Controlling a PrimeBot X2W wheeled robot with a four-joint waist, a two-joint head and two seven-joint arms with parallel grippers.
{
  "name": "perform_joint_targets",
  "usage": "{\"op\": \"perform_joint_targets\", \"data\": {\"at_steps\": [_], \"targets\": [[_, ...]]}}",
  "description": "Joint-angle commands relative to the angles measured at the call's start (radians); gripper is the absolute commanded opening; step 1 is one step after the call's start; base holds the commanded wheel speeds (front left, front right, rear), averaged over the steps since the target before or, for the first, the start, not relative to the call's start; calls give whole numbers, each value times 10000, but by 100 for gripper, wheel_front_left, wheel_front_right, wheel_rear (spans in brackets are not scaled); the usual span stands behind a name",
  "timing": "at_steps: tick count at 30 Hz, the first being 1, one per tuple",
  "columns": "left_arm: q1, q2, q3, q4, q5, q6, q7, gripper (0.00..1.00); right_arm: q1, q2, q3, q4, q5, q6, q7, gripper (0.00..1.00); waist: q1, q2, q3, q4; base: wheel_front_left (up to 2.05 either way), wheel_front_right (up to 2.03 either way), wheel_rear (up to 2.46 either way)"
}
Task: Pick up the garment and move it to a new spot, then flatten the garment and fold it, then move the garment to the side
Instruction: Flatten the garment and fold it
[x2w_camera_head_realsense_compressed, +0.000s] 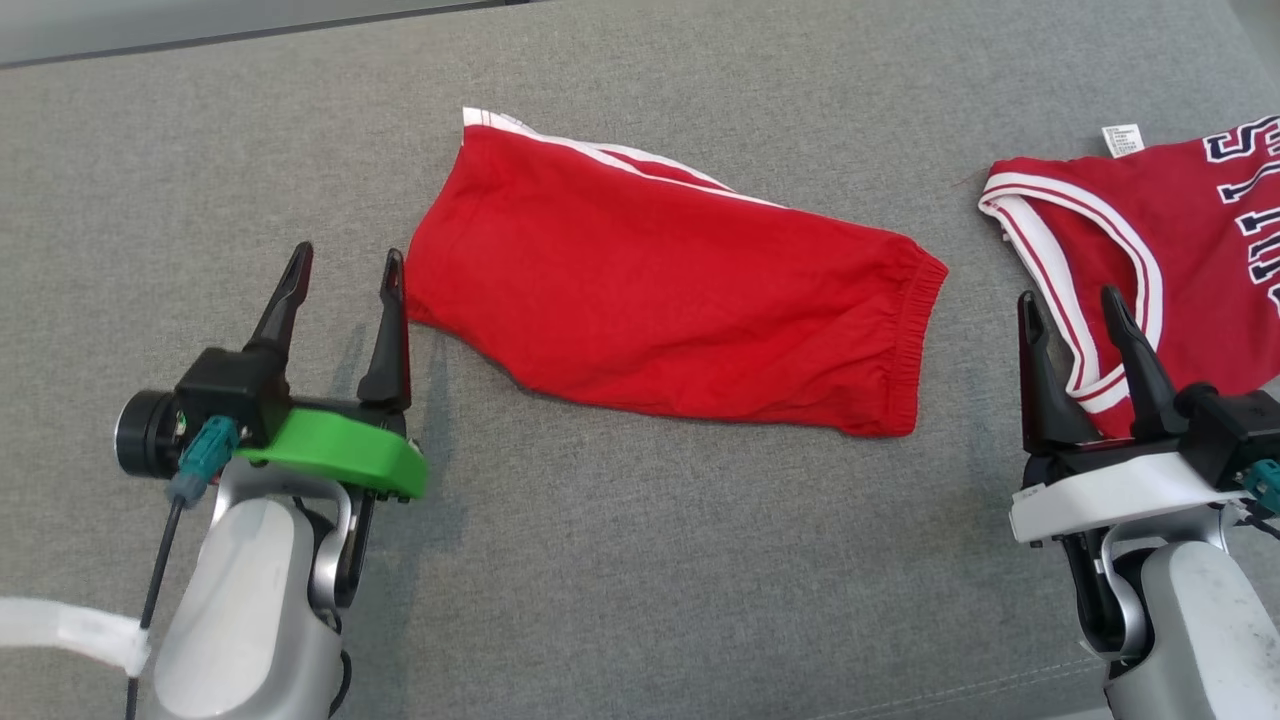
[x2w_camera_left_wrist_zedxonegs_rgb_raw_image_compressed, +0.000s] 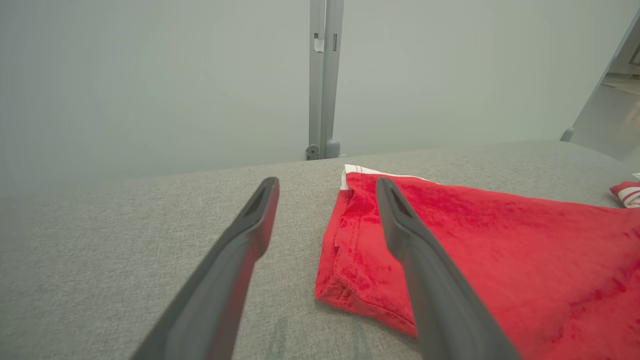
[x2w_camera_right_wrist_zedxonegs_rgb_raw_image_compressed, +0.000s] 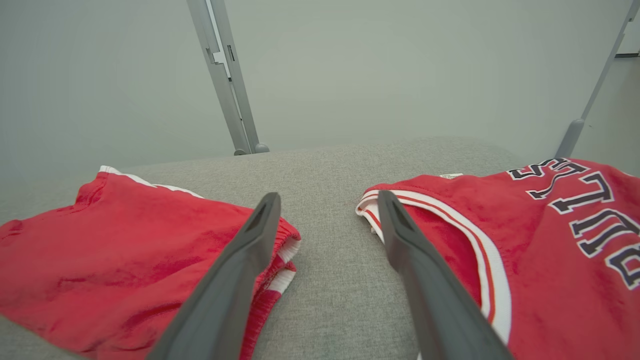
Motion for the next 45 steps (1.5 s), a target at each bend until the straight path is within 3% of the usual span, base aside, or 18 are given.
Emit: {"op": "perform_joint_targets", "data": {"at_steps": [1, 8, 13, 18, 19, 20, 26, 32, 45], "targets": [[-614, 64, -183, 357, -115, -289, 235, 100, -45, -28, 21, -87, 64, -4, 54, 100, 0, 0, 153, -83, 0, 0, 0], [-1954, 17, -597, 2425, -907, -949, 1235, 100, -275, 23, 282, -50, 180, -4, 83, 100, 0, 0, 454, -472, 0, 0, 0], [-2812, 256, -721, 4523, -1806, -1115, 1637, 100, -412, 138, 535, 82, 347, -4, 12, 100, 0, 0, 678, -842, 0, 0, 0], [-3181, 269, -1248, 5503, -2612, -1111, 1934, 98, -466, 175, 591, 201, 436, -4, -23, 100, 0, 0, 790, -924, 0, 0, 0], [-3195, 229, -1497, 5518, -2897, -1114, 2035, 10, -481, 175, 593, 217, 454, -4, -37, 100, 0, 0, 801, -928, 0, 0, 0], [-3201, 286, -1681, 5546, -3050, -1115, 2095, 0, -484, 181, 569, 223, 477, -4, -42, 100, 0, 0, 811, -922, 0, 0, 0], [-3111, 774, -2237, 5515, -3761, -1095, 1381, 0, -424, 264, 465, 233, 605, -4, -94, 100, 0, 0, 813, -807, 0, 0, 0], [-2210, 755, -2036, 5278, -4142, -1063, 315, 0, -191, 235, 312, 193, 610, -4, -89, 100, 0, 0, 773, -403, 0, 0, 0], [777, 59, -1741, 2043, -4284, 338, 34, 0, -7, -25, -42, -44, 544, -4, 304, 100, 0, 0, 577, 733, 0, 0, 0]]}}
